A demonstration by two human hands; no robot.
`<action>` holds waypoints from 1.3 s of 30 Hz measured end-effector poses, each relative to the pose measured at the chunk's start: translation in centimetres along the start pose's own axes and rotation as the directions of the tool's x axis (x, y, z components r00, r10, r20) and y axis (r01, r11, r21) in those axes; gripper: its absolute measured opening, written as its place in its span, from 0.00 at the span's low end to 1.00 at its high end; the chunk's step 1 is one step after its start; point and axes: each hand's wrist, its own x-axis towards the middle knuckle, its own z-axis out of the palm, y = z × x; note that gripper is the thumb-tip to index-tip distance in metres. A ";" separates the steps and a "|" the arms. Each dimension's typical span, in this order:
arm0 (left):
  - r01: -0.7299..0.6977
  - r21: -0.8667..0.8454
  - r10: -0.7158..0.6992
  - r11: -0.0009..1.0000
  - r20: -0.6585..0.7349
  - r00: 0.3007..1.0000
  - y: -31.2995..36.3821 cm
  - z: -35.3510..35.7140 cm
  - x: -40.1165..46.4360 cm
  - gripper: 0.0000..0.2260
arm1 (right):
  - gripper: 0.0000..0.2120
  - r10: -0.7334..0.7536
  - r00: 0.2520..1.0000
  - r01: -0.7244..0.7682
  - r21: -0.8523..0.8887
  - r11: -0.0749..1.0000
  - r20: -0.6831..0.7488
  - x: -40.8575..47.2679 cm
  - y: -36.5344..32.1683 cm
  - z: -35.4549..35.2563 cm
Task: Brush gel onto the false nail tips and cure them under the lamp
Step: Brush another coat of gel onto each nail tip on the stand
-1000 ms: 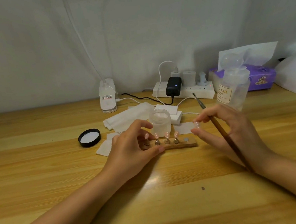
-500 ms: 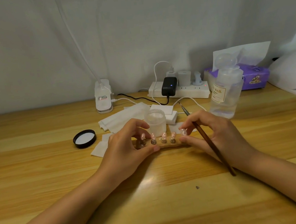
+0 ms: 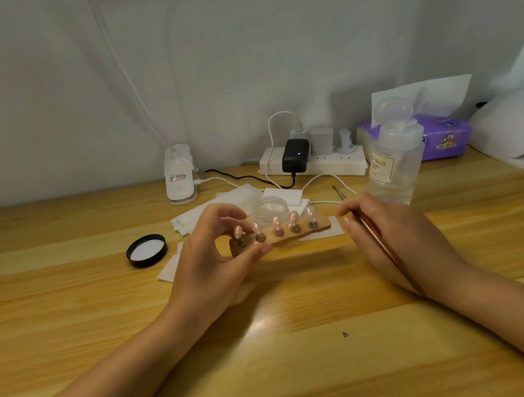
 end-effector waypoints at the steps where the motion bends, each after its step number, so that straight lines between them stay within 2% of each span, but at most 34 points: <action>1: -0.010 -0.007 0.010 1.000 -0.018 1.000 0.2 0.0 0.0 0.17 | 0.05 -0.017 0.999 0.020 -0.064 0.998 0.046 0.0 0.1 0.1; 5: -0.044 -0.016 0.043 0.999 -0.066 0.997 0.6 -0.2 -0.1 0.17 | 0.10 0.034 0.981 -0.014 -0.106 0.994 0.189 0.2 -0.1 0.2; 8: -0.051 -0.017 0.050 0.999 -0.070 0.996 0.9 -0.4 -0.1 0.17 | 0.13 -0.004 0.970 0.036 -0.127 0.991 0.243 0.3 -0.4 0.1; 14: -0.022 -0.080 0.019 0.997 -0.031 0.999 1.7 -0.5 0.2 0.19 | 0.18 -0.050 0.927 0.141 -0.222 0.965 0.373 0.7 -0.7 -0.3; 17: 0.000 -0.099 0.002 0.995 0.015 1.000 2.1 -0.3 0.0 0.20 | 0.19 -0.034 0.916 0.147 -0.256 0.956 0.400 0.7 -0.8 -0.9; 19: 0.008 -0.104 -0.004 0.995 0.037 0.999 2.6 -0.2 0.0 0.20 | 0.13 0.032 0.922 0.048 -0.197 0.979 0.387 0.6 -0.7 -1.7; 21: 0.014 -0.101 -0.008 0.995 0.063 0.998 3.1 -0.1 0.0 0.20 | 0.09 0.144 0.911 -0.177 0.050 0.983 0.387 0.9 -0.6 -2.9; 22: 0.018 -0.099 -0.011 0.995 0.077 0.997 3.4 0.0 0.0 0.21 | 0.09 0.207 0.887 -0.322 0.231 0.918 0.412 1.2 -0.5 -3.6; 23: 0.021 -0.097 -0.012 0.995 0.091 0.996 3.7 0.1 0.0 0.21 | 0.10 0.261 0.849 -0.455 0.382 0.805 0.460 1.4 -0.5 -4.4; 24: 0.019 -0.096 -0.009 0.995 0.105 0.994 4.0 0.3 0.0 0.21 | 0.08 0.288 0.795 -0.558 0.457 0.692 0.534 1.5 -0.4 -5.2; 25: 0.014 -0.096 -0.002 0.995 0.117 0.993 4.4 0.5 0.0 0.22 | 0.08 0.283 0.745 -0.625 0.483 0.614 0.604 1.4 -0.2 -5.9; 26: 0.004 -0.090 0.007 0.996 0.123 0.992 4.9 0.9 0.0 0.22 | 0.12 0.251 0.711 -0.654 0.488 0.578 0.656 1.1 0.1 -6.4; 30: -0.042 -0.048 0.049 0.998 0.160 0.986 6.9 2.7 0.6 0.21 | 0.13 0.186 0.638 -0.724 0.500 0.474 0.747 -0.3 1.6 -8.5; 32: -0.049 -0.037 0.056 0.998 0.221 0.974 7.7 3.7 1.2 0.22 | 0.14 0.180 0.620 -0.734 0.483 0.477 0.764 -0.7 2.9 -10.1; 34: 0.023 -0.067 0.002 0.998 0.360 0.933 8.6 4.7 1.9 0.22 | 0.15 0.207 0.615 -0.715 0.427 0.555 0.761 -0.8 4.3 -11.9; 35: 0.132 -0.104 -0.070 0.986 0.462 0.884 9.0 5.3 2.4 0.21 | 0.15 0.223 0.613 -0.699 0.389 0.600 0.758 -0.8 4.9 -12.8; 37: 0.419 -0.176 -0.209 0.891 0.660 0.722 9.4 6.5 3.5 0.19 | 0.13 0.246 0.605 -0.670 0.316 0.672 0.757 -1.0 6.1 -14.7; 38: 0.516 -0.193 -0.242 0.835 0.713 0.658 9.6 7.1 3.9 0.16 | 0.11 0.252 0.599 -0.658 0.288 0.696 0.760 -1.1 6.6 -15.6; 39: 0.557 -0.194 -0.253 0.807 0.739 0.624 9.7 7.8 4.4 0.15 | 0.11 0.256 0.592 -0.649 0.264 0.713 0.764 -1.2 7.1 -16.4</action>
